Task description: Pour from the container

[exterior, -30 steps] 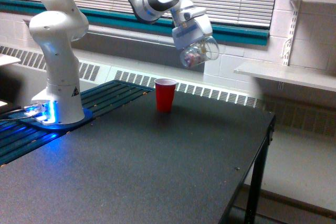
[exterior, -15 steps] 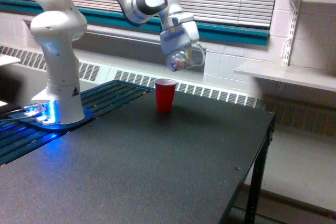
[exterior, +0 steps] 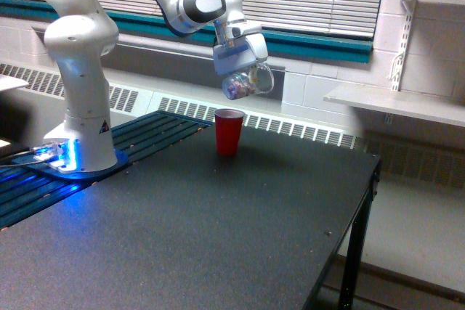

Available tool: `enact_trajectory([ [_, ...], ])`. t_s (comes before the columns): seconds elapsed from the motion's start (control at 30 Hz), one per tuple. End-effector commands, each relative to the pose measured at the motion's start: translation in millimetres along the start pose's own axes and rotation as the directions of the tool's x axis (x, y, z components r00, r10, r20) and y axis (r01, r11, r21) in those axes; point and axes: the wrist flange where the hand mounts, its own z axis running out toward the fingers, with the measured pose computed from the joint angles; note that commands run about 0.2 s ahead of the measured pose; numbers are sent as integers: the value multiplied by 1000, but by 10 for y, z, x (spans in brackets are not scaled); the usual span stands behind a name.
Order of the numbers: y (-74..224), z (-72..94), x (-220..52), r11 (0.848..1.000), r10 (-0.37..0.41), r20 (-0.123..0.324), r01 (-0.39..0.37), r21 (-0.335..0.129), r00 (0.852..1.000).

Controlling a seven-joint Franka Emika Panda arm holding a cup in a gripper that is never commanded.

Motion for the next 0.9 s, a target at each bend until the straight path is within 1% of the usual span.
enact_trajectory([
  [0.03,-146,-97,-46,998,-56,-6,57,3,998],
  [0.17,-197,-110,-120,998,-68,3,68,1,998],
  [0.5,-246,-73,-393,997,-71,43,71,-2,997],
  [0.73,-175,-24,-572,998,-56,75,58,-21,996],
  [0.9,-132,-36,-643,999,-42,87,45,-28,995],
])
